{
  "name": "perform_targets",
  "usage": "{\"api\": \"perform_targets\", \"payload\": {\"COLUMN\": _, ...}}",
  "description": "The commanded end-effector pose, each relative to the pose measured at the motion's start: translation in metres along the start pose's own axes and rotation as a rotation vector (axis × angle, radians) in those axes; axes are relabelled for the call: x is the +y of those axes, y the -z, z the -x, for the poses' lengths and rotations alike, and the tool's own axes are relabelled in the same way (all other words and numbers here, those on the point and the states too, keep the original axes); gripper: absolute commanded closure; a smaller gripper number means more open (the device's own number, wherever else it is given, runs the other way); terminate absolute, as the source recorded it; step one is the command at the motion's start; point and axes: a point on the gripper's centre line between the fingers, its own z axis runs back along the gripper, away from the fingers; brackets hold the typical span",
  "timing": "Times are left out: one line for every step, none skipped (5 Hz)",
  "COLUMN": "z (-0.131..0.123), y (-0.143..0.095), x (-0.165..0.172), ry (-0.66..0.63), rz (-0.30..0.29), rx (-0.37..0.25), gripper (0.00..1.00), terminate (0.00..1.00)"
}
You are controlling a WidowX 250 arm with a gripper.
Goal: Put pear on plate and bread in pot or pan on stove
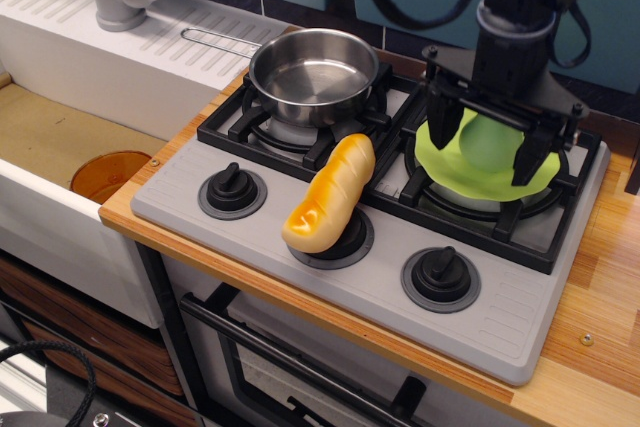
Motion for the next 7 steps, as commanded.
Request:
{"api": "perform_targets", "payload": {"z": -0.006, "y": -0.053, "x": -0.006, "ry": 0.001, "rz": -0.013, "rx": -0.016, "gripper": 0.00, "terminate": 0.00}}
{"api": "perform_targets", "payload": {"z": 0.001, "y": -0.083, "x": -0.004, "ry": 0.023, "rz": -0.027, "rx": 0.046, "gripper": 0.00, "terminate": 0.00}}
{"api": "perform_targets", "payload": {"z": 0.001, "y": -0.083, "x": -0.004, "ry": 0.023, "rz": -0.027, "rx": 0.046, "gripper": 0.00, "terminate": 0.00}}
{"api": "perform_targets", "payload": {"z": 0.001, "y": -0.083, "x": -0.004, "ry": 0.023, "rz": -0.027, "rx": 0.046, "gripper": 0.00, "terminate": 0.00}}
{"api": "perform_targets", "payload": {"z": 0.001, "y": -0.083, "x": -0.004, "ry": 0.023, "rz": -0.027, "rx": 0.046, "gripper": 0.00, "terminate": 0.00}}
{"api": "perform_targets", "payload": {"z": 0.001, "y": -0.083, "x": -0.004, "ry": 0.023, "rz": -0.027, "rx": 0.046, "gripper": 0.00, "terminate": 0.00}}
{"api": "perform_targets", "payload": {"z": 0.011, "y": -0.088, "x": 0.020, "ry": -0.023, "rz": -0.079, "rx": -0.040, "gripper": 0.00, "terminate": 0.00}}
